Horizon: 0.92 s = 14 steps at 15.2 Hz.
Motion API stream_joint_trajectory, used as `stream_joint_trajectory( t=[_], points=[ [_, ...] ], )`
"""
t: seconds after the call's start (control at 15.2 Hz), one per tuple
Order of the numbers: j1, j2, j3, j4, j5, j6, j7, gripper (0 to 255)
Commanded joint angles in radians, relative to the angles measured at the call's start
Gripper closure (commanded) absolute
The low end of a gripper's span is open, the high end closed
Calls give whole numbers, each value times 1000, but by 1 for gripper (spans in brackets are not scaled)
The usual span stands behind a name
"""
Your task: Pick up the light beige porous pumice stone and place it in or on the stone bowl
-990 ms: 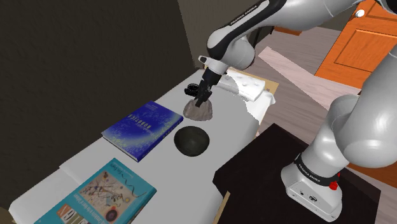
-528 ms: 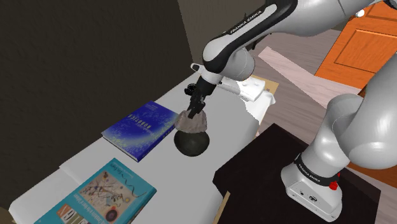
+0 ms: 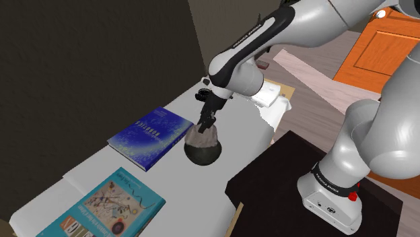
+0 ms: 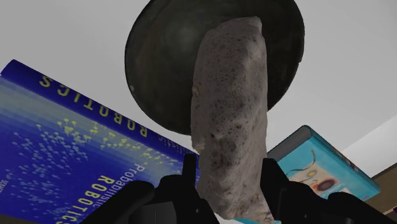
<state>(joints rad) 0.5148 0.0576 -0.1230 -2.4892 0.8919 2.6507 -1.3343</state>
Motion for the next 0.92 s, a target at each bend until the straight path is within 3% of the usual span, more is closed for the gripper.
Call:
stream_joint_trajectory(
  t=[0.0,0.4,0.86],
  points=[
    [0,31,5,8,41,14,-40,255],
    [-8,115,27,29,162,51,-156,255],
    [-9,121,29,31,170,53,-164,255]
  ],
)
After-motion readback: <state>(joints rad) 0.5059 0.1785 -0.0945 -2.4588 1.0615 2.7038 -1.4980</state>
